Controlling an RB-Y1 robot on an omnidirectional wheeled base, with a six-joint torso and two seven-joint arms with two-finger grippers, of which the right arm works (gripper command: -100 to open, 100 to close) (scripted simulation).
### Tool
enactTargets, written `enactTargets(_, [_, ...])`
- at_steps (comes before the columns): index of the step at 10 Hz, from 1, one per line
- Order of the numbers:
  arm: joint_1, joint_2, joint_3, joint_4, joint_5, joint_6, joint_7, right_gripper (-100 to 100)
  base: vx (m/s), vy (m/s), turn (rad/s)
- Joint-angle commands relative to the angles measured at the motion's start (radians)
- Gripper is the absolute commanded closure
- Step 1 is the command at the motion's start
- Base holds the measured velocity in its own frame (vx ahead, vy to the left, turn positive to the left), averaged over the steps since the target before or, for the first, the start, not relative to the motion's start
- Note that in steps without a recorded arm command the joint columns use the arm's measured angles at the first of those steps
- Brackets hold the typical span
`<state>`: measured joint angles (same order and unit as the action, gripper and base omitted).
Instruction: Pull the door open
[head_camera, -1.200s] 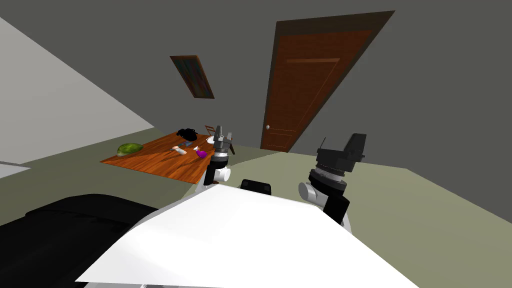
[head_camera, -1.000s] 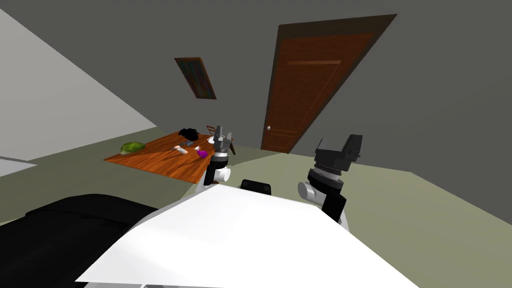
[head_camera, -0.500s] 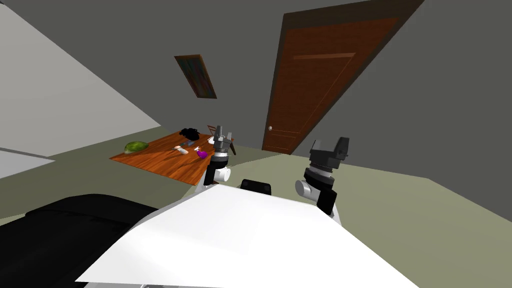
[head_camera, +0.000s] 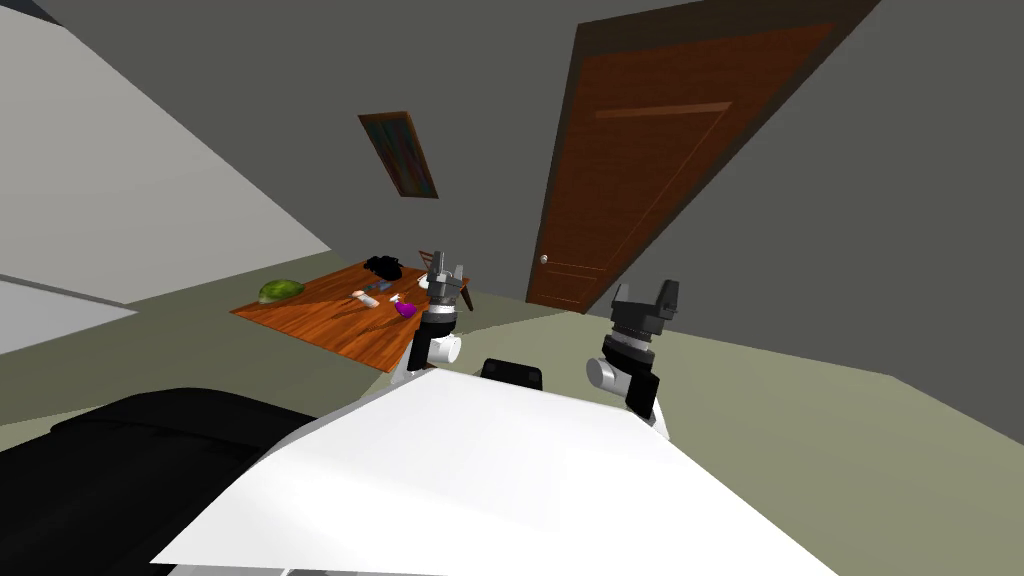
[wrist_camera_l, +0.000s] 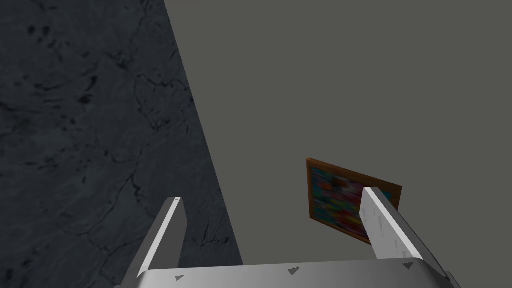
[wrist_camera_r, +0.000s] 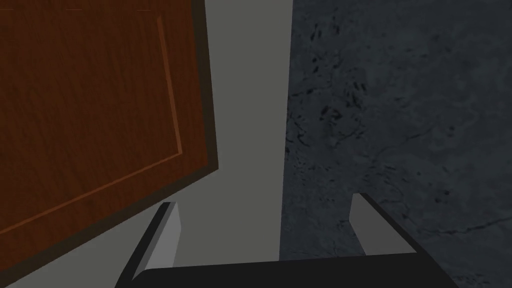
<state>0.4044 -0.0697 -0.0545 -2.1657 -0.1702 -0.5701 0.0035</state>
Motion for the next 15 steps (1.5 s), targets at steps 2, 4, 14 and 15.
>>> enactTargets(2, [-0.025,-0.006,-0.001,0.062,-0.026,-0.011,-0.048,-100,0.083,-0.003,0.081])
enactTargets(4, [-0.044,-0.01,0.0,0.114,-0.047,-0.022,-0.088,-100,0.092,-0.01,0.083])
enactTargets(14, [-0.146,-0.028,0.007,0.404,-0.164,-0.084,-0.306,-100,0.095,-0.016,0.095])
enactTargets(15, [-0.158,-0.03,0.008,0.436,-0.176,-0.091,-0.33,-100,0.081,-0.024,0.12])
